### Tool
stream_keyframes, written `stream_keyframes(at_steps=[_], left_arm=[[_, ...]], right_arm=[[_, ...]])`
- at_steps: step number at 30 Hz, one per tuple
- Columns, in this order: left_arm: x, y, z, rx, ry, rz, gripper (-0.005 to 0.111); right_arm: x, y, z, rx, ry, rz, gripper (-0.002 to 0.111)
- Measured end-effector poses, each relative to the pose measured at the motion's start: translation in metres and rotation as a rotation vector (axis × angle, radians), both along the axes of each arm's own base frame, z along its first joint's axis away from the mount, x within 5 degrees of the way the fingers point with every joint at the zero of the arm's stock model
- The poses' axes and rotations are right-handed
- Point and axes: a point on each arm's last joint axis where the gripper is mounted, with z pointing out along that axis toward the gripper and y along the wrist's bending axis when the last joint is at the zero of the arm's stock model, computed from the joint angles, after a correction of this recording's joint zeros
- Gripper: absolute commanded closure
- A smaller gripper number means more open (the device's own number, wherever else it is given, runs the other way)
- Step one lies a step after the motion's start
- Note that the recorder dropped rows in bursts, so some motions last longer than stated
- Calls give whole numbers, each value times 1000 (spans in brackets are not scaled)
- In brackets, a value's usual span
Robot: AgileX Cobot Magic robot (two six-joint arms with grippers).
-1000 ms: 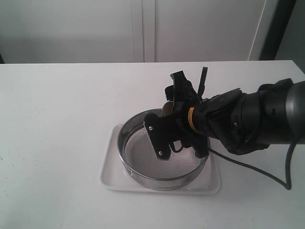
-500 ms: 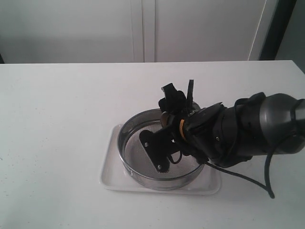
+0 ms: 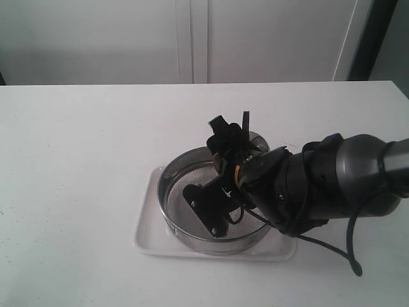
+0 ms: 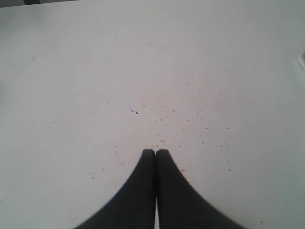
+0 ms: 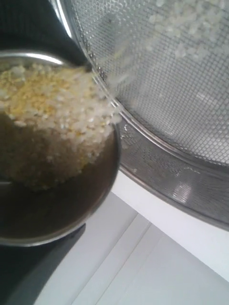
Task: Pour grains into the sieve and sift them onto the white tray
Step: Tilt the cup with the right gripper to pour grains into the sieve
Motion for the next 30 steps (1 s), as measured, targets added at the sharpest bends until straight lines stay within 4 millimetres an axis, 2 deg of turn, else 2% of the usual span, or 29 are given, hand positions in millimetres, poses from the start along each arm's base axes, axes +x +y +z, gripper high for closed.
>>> stream_keyframes(at_steps=[27,30], left_arm=[[0,0,0,0,0,0,107],[0,0,0,0,0,0,107]], right_arm=[[2,-5,4,-112,-68,-4,108],[5,-2,9,-98,-81,-5,108]])
